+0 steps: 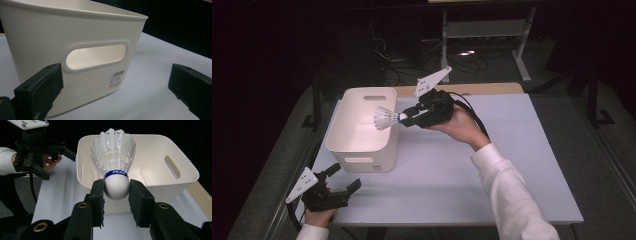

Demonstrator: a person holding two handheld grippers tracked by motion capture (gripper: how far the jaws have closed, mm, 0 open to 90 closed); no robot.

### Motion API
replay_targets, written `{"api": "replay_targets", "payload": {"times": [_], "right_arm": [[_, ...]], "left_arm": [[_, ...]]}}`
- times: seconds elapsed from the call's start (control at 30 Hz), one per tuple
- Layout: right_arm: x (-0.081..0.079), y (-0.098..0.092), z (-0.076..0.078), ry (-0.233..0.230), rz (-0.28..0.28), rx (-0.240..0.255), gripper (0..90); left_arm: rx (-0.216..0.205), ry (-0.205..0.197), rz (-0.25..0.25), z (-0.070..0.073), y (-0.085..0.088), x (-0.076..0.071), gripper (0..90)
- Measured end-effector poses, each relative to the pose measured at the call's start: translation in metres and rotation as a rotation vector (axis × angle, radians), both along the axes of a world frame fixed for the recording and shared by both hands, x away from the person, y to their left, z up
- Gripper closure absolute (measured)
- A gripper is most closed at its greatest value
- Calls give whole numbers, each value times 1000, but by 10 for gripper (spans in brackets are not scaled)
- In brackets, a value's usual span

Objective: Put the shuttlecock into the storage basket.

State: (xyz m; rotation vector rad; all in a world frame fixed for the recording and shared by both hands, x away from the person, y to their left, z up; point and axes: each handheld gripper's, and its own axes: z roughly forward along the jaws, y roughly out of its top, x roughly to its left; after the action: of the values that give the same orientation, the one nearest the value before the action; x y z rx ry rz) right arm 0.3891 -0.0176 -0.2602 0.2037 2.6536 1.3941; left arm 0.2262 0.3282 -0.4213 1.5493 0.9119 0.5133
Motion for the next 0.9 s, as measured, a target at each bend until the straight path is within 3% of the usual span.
{"api": "replay_targets", "payload": {"times": [0.47,0.53,0.67,0.7,0.9], "right_arm": [[3,26,-4,8,19,36,641],[5,30,-6,-11,33,29,641],[3,37,-7,22,29,37,641],[5,38,-8,-1,40,31,641],[9,49,-13,18,48,40,641]], "left_arm": [[-8,10,3,0,0,-1,0],[-9,10,4,0,0,-1,0],[-13,11,3,0,0,-1,0],[-14,11,3,0,0,-1,0],[-26,10,5,0,1,-1,0]]}}
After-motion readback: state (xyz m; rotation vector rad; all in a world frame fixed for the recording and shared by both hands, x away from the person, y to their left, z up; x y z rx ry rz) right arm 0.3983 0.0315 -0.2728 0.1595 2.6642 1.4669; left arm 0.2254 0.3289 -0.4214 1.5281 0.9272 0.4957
